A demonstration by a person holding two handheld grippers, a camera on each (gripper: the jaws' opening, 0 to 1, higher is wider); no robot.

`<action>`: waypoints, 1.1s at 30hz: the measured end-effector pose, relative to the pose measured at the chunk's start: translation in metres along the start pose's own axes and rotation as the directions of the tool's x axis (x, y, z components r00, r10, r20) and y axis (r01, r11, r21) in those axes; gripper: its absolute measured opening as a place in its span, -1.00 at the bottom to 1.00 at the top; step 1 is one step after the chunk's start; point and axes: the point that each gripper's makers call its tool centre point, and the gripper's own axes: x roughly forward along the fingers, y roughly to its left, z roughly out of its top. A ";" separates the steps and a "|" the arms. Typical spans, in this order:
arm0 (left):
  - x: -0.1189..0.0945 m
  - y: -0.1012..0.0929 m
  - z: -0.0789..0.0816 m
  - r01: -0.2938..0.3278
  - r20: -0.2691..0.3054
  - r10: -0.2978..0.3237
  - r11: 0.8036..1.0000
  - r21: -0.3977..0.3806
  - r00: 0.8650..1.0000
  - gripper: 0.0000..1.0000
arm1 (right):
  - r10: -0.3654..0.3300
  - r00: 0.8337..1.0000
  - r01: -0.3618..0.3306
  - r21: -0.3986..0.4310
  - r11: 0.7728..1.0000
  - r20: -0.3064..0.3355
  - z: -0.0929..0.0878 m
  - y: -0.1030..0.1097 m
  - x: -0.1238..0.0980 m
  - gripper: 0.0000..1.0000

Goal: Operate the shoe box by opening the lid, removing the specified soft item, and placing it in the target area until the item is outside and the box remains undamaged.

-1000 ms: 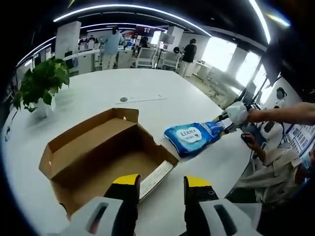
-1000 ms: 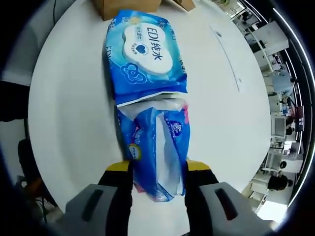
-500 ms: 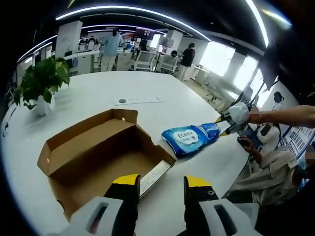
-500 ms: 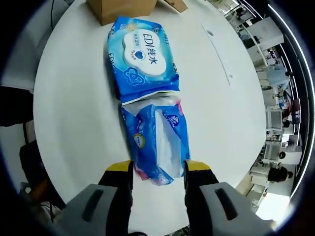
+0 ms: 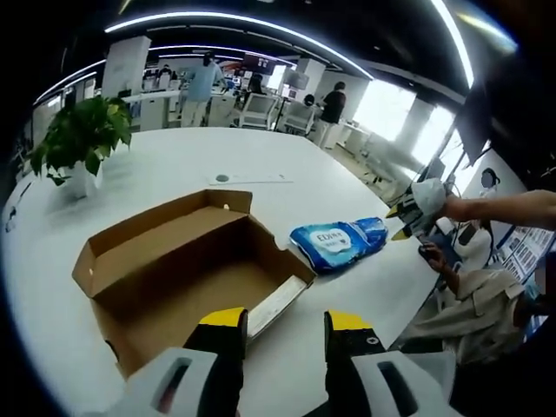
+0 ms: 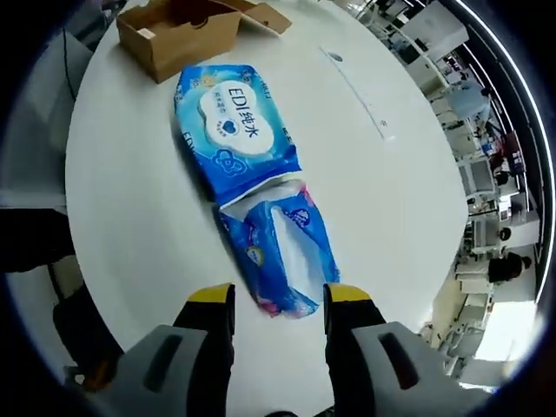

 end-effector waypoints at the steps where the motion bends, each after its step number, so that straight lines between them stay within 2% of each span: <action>1: -0.002 0.002 -0.001 -0.001 0.002 0.001 1.000 -0.002 1.000 -0.29 | 0.001 1.000 -0.002 0.027 1.000 0.015 0.004 0.001 -0.001 -0.25; 6: -0.010 0.008 -0.005 -0.004 0.008 0.004 1.000 -0.009 1.000 -0.29 | 0.000 0.998 -0.007 0.106 0.994 0.069 0.025 0.002 -0.004 -0.23; 14: -0.022 0.022 -0.011 -0.011 0.020 0.012 1.000 -0.029 1.000 -0.29 | 0.009 0.991 -0.030 0.161 0.986 0.131 0.060 0.010 -0.005 -0.22; 18: -0.027 0.028 -0.014 -0.016 0.026 0.017 0.999 -0.041 1.000 -0.29 | 0.021 0.979 -0.065 0.215 0.975 0.202 0.089 0.015 -0.005 -0.21; 25: -0.037 0.041 -0.020 -0.030 0.036 0.032 0.997 -0.067 0.999 -0.29 | 0.052 0.972 -0.093 0.172 0.981 0.230 0.123 0.033 -0.001 -0.19; 33: -0.048 0.055 -0.029 -0.052 0.047 0.056 0.994 -0.099 0.997 -0.29 | 0.096 0.954 -0.136 0.124 0.983 0.283 0.168 0.053 0.002 -0.17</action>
